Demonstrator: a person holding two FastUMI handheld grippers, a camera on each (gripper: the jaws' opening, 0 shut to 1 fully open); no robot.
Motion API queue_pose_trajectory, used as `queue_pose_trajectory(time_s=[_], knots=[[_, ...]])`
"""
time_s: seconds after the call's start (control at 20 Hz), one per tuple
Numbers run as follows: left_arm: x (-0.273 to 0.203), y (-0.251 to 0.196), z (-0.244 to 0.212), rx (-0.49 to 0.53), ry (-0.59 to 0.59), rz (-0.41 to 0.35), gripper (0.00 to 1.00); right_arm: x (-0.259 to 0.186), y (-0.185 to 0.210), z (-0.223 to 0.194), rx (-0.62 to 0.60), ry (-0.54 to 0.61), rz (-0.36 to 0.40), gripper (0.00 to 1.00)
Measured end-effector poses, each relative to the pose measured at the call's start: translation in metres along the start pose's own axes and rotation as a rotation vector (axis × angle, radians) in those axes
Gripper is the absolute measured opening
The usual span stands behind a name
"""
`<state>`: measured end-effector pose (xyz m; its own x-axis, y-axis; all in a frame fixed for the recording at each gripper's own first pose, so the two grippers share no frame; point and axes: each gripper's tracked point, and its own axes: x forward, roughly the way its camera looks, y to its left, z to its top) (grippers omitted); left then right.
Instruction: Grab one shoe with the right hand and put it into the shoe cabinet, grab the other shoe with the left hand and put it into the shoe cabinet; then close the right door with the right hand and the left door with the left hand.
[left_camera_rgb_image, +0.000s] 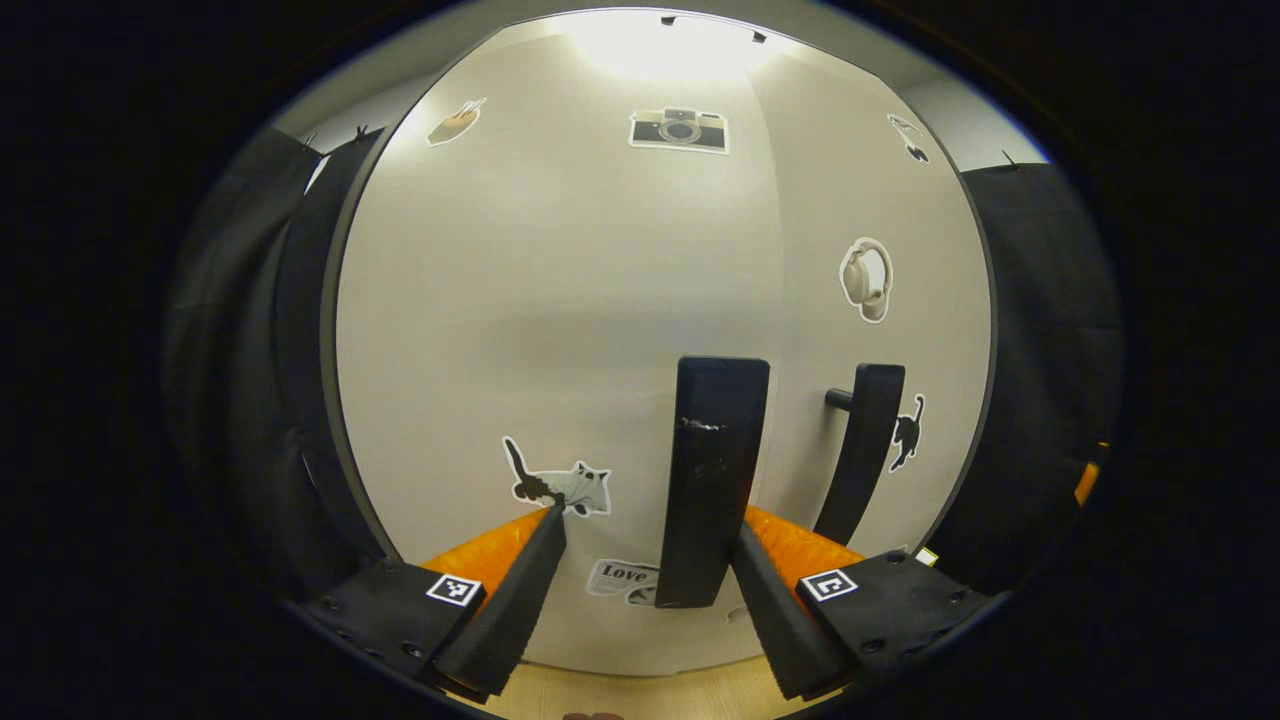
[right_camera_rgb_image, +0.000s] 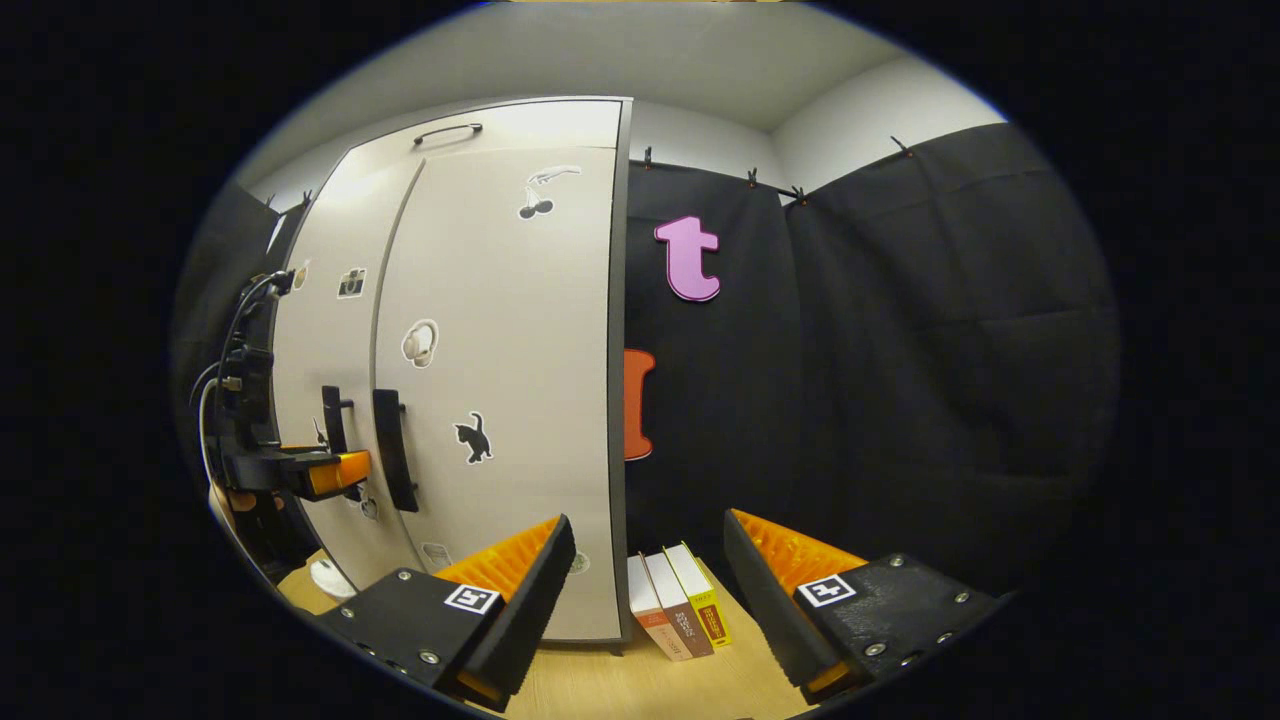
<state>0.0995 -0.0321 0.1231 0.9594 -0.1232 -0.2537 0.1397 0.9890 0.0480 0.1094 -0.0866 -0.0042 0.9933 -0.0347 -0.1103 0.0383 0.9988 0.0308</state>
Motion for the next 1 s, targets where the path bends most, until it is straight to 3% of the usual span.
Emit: queue_pose_trajectory(time_s=[0.25, 0.45, 0.7, 0.85, 1.0], knots=[[-0.053, 0.005, 0.027, -0.002, -0.028, -0.049, 0.99, 0.005, 0.009, 0.018, -0.011, -0.021, 0.044, 0.93], [-0.105, 0.040, 0.063, 0.025, -0.096, -0.016, 0.99, 0.002, 0.026, 0.027, -0.018, -0.026, 0.096, 0.93], [-0.196, 0.133, 0.119, 0.062, -0.230, 0.129, 0.99, -0.015, 0.053, 0.053, -0.078, -0.066, 0.180, 0.93], [-0.254, 0.208, 0.146, 0.076, -0.300, 0.264, 0.99, -0.029, 0.057, 0.078, -0.093, -0.108, 0.175, 0.92], [-0.298, 0.256, 0.151, 0.083, -0.340, 0.359, 0.96, -0.048, 0.057, 0.108, -0.087, -0.166, 0.159, 0.92]])
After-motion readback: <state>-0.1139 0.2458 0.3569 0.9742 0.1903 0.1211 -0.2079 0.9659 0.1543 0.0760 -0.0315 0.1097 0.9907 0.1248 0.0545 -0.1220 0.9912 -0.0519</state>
